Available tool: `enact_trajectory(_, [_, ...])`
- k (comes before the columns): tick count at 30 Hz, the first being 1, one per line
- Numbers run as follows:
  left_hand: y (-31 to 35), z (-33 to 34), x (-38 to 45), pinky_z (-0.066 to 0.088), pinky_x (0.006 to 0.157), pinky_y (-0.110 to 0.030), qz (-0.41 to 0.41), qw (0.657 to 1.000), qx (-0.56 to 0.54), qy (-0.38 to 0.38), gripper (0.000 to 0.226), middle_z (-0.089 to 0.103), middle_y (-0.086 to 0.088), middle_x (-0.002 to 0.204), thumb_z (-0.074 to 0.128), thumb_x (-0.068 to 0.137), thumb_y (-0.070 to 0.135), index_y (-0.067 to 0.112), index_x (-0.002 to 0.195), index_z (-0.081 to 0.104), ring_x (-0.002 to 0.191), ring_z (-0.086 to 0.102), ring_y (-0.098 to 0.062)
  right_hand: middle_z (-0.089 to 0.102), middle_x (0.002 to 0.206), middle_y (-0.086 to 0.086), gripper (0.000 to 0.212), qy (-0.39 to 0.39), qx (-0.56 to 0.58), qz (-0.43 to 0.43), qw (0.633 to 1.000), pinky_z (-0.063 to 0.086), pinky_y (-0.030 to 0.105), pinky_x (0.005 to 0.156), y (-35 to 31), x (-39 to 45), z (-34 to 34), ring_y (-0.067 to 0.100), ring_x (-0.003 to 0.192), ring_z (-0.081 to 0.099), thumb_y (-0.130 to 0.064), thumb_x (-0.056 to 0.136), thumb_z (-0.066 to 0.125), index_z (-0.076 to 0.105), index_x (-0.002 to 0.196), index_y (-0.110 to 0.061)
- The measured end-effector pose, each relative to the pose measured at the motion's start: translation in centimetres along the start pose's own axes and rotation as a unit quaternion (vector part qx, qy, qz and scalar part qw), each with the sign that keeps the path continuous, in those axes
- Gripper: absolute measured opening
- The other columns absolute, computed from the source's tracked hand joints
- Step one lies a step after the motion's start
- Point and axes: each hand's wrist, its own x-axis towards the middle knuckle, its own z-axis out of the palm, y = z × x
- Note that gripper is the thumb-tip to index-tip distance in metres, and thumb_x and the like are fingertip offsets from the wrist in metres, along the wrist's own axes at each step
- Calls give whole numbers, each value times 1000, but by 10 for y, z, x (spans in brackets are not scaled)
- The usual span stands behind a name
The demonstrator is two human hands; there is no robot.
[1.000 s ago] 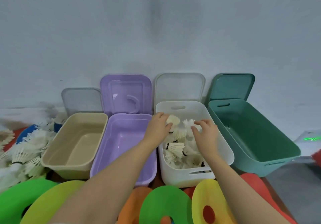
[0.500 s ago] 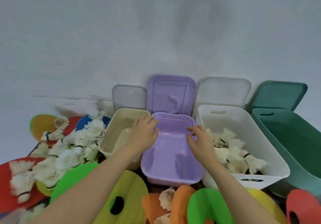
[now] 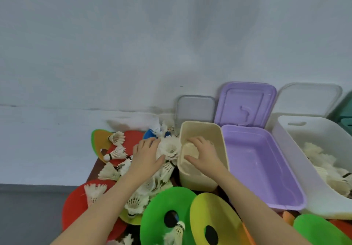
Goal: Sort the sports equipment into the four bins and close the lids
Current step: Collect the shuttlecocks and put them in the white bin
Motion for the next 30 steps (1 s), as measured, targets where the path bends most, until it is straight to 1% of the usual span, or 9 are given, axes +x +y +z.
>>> enact_trajectory(3, [-23,2,1,20,106,-38,-31,998,14,-50,65,28,0,147,47,90,49,22,145,26,134,24,-23,24,150,-4,80,-57,-48,9,997,19,37,107,-19,19,17,21,135,24,-44,80,66,23,146,-29])
enact_trajectory(6, [-32,6,3,21,105,-38,-27,996,17,-82,69,28,-1,147,46,90,53,22,146,21,134,27,-23,15,155,-7,93,-76,-72,-1,994,15,40,110,-29,37,30,20,139,21,-46,77,68,11,149,-31])
enact_trajectory(9, [-35,14,9,23,103,-39,-17,995,-5,-101,70,32,0,145,46,90,53,21,147,20,132,32,-20,29,150,-6,78,-81,-107,-13,991,13,34,108,-35,46,35,15,135,29,-44,83,60,21,147,-26])
enact_trajectory(15, [-32,23,11,32,101,-40,-29,990,-124,-54,68,46,2,131,56,88,39,25,146,22,121,44,-19,50,126,-12,56,63,-21,-5,998,19,22,96,-26,36,36,10,120,42,-41,83,63,44,134,-27])
enact_trajectory(17, [-32,25,12,40,96,-36,-51,978,-200,-21,63,52,2,123,61,87,29,22,142,32,113,49,-16,51,120,-14,53,110,36,16,993,25,24,94,-23,31,33,10,114,47,-40,82,66,48,130,-27])
enact_trajectory(19, [-31,22,11,40,87,-25,-71,969,-237,-4,45,54,1,114,59,89,21,17,132,48,105,52,-15,51,117,-13,52,145,97,40,984,34,25,93,-22,28,27,7,108,49,-37,81,69,50,128,-23])
enact_trajectory(23, [-28,10,3,34,77,-17,-68,961,-265,33,24,55,6,100,58,90,13,15,113,63,92,52,-9,52,114,-12,45,179,168,54,968,36,13,87,-23,17,10,-2,104,48,-28,81,71,51,121,-28])
enact_trajectory(26, [-23,-4,-1,39,77,-22,-46,955,-278,93,17,58,8,91,61,87,10,16,102,67,89,53,-11,53,114,-9,45,182,165,57,968,33,1,83,-20,8,-1,0,104,49,-25,81,71,52,122,-22])
enact_trajectory(30, [-7,-21,2,41,77,-32,17,956,-246,158,15,54,15,77,67,82,6,16,92,71,79,50,-13,52,114,-11,49,183,153,65,969,31,-2,81,-7,-9,-12,2,103,49,-26,80,73,51,124,-22])
